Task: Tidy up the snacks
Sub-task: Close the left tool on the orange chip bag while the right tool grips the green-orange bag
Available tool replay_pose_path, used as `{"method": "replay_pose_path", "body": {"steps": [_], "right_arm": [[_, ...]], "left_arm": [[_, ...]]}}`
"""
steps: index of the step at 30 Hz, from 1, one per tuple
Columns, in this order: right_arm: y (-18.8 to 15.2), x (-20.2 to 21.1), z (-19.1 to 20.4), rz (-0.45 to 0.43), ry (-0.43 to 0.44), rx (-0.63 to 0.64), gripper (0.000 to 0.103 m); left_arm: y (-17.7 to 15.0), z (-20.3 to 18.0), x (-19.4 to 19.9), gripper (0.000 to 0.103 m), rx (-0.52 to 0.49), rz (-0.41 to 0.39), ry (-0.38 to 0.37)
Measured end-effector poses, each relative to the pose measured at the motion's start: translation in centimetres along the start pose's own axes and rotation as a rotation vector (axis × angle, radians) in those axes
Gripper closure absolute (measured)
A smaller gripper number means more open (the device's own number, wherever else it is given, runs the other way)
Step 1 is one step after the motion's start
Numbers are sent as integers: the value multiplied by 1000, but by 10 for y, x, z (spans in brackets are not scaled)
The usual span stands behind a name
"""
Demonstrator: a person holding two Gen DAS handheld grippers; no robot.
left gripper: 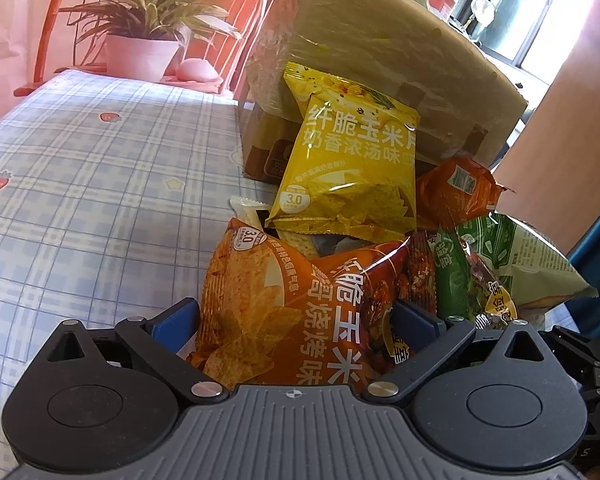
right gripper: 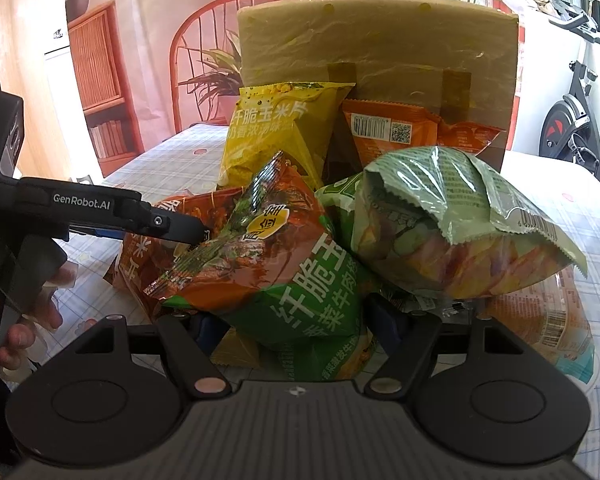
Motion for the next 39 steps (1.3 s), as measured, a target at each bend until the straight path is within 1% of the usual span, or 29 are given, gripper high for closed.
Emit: {"method": "replay_pose_path", "body": {"steps": [4,10,22,25,26,28,30,35,37,39], "right_arm": [[0,0,0,0,1,-1,28],[0,0,0,2,3,-1,28],[-2,1,0,1,3,-4,28],[-2,1,1,2,4,-3,28],[-1,1,0,2,4,-3,28],[-1,1,1,2,3,-3,28],[-2,1,1,1,2,-2,28],[-2,1,1,2,2,-4,28],[-2,1,1,2,1,-4,28],[-2,1,1,2,2,-4,28]], "left_arm": [[1,2,0,0,-3,2,-12],[4,2,0,0,-20,9,9],[2,4,1,0,-21,1,0],[4,2,1,0,-41,13,24],[5,0,1,0,-55,18,52],[6,2,2,0,-67,18,85],[6,8,1,0,-43,19,107],[4,25,2,0,67,32,67],[2,25,4,0,84,30,64],[1,22,4,0,82,42,62]]}}
Point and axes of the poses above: each gripper's, at about its wrist camera, not at the fingertips, and x roughly against the way its jaws point, z to its left, y to its top, the point moved 1 cm from there along -x, roughly the way its jaws point, and after that the axes turned 11 degrees about -y, right-handed, at the moved point
